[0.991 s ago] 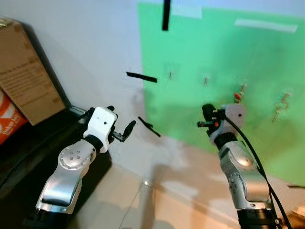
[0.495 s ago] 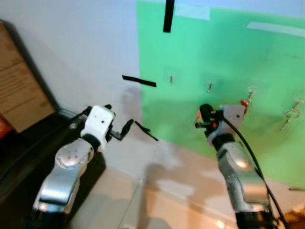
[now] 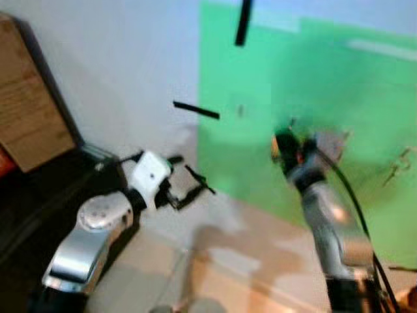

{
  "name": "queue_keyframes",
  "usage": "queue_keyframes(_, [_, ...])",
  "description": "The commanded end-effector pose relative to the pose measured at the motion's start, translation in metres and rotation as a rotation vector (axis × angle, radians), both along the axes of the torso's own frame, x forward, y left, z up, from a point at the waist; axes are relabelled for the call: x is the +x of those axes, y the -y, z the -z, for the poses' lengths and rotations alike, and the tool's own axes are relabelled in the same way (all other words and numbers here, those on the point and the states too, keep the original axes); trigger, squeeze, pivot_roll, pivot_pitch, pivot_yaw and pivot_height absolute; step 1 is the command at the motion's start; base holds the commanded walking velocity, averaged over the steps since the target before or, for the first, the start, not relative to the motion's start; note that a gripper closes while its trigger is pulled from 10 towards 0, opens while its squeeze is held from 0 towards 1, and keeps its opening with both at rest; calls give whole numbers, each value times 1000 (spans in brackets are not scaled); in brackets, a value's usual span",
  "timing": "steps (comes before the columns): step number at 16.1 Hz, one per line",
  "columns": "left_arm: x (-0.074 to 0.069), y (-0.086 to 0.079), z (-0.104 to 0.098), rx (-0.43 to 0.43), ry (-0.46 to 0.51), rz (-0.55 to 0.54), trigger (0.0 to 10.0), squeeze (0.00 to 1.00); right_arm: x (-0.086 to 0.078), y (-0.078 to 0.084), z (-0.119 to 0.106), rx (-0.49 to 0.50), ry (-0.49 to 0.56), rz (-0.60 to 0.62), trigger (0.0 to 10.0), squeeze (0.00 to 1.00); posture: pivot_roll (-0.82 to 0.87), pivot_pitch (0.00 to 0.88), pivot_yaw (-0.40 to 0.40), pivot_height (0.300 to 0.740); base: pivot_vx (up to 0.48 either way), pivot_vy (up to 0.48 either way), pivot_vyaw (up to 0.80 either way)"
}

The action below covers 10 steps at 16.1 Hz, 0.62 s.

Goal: Hang keys on a hook

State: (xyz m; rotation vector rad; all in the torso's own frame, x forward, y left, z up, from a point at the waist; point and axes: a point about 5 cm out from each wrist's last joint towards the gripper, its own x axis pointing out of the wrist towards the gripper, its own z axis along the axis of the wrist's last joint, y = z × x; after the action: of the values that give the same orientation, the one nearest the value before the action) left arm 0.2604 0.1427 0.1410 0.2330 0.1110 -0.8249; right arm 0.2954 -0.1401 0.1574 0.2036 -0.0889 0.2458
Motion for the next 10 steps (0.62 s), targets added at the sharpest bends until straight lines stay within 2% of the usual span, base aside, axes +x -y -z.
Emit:
queue_keyframes(1, [0, 4, -7, -4, 12, 37, 10000, 345, 1, 7, -22, 19, 101, 11, 10000, 0, 76, 0, -39, 740, 0, 0, 0])
queue_keyframes(7, [-1, 2, -6, -10, -1, 50, 10000, 345, 2, 9, -24, 20, 106, -5, 10000, 0, 79, 0, -52, 740, 0, 0, 0])
queue_keyframes(10, [0, 1, -6, -6, 0, 46, 10000, 345, -7, 9, -11, -5, 51, -49, 10000, 0, 78, 0, -49, 740, 0, 0, 0])
